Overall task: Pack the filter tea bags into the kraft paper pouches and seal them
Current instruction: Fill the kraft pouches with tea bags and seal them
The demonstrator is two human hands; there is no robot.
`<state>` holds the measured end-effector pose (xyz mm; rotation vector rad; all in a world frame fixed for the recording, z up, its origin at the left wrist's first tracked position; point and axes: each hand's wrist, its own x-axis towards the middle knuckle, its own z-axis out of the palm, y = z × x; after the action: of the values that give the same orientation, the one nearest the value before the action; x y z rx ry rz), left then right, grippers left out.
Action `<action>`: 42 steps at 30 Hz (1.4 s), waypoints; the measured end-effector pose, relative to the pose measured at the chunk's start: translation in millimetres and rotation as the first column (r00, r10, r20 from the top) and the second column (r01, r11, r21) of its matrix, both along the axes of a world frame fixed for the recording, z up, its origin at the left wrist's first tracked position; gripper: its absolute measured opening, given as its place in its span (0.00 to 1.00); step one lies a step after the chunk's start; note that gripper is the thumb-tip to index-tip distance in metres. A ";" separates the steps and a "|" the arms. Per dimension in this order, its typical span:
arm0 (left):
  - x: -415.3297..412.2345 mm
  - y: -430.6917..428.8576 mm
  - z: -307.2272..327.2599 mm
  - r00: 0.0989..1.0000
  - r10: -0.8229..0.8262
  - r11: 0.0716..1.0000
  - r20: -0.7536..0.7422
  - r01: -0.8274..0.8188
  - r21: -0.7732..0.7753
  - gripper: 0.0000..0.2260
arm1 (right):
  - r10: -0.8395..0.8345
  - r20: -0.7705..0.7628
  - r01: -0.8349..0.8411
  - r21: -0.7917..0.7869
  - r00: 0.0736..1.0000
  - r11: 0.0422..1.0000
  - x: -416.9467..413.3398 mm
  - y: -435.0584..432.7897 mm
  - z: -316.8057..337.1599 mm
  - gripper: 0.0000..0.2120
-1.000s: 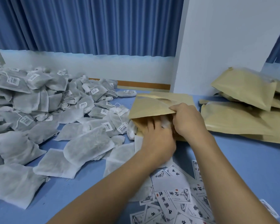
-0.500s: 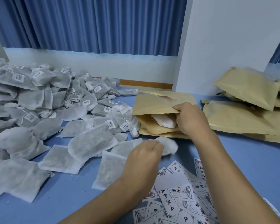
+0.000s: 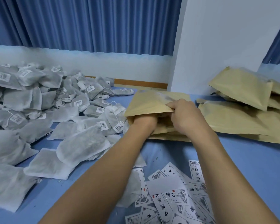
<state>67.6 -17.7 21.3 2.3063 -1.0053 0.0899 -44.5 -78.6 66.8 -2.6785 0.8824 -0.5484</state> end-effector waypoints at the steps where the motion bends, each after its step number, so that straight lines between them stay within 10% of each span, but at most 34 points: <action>1: 1.4 -5.3 -2.7 1.000 0.017 1.000 -0.024 -0.017 -0.001 0.16 | -0.009 -0.012 0.009 0.000 1.000 1.000 0.0 -0.5 -0.8 0.20; 8: -58.3 65.9 -39.3 0.919 -0.254 0.960 0.302 0.277 -0.034 0.14 | -0.082 -0.048 0.080 -0.036 0.995 0.996 4.9 -0.1 -11.4 0.26; 12: -65.2 110.4 -26.6 0.983 0.019 0.967 0.184 0.028 -0.254 0.12 | -0.118 -0.063 0.115 -0.041 0.991 0.992 7.9 3.5 -13.5 0.26; 16: -55.1 140.1 -29.9 0.995 0.021 0.932 0.097 -0.055 0.358 0.25 | -0.122 -0.050 0.119 -0.058 0.991 0.991 8.3 2.8 -15.5 0.23; 18: -54.6 149.8 -36.9 0.997 -0.007 0.902 0.072 -0.025 0.431 0.24 | -0.115 -0.048 0.112 -0.063 0.992 0.992 8.0 3.0 -15.6 0.23; 25: -68.5 141.3 -33.1 0.937 -0.004 0.924 0.350 0.138 -0.357 0.20 | -0.121 -0.057 0.118 -0.046 0.991 0.992 4.6 5.1 -11.7 0.24; 28: -67.3 116.3 -25.1 0.846 -0.027 0.890 0.532 0.262 -0.373 0.17 | -0.096 -0.057 0.094 -0.041 0.994 0.995 3.5 5.0 -10.4 0.22; 35: -33.5 29.5 -4.3 0.994 -0.085 0.983 0.067 0.072 0.168 0.12 | 0.043 0.030 -0.042 -0.022 0.999 0.999 -1.3 7.8 -0.7 0.32; 42: 6.0 -13.6 11.1 0.969 -0.058 0.991 -0.241 0.086 0.106 0.19 | 0.116 0.053 -0.113 -0.057 0.992 0.992 -8.5 3.6 -1.5 0.36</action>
<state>73.6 -31.3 32.4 2.3136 -0.9912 -0.2755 -53.1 -75.0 65.3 -2.7262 0.7027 -0.6261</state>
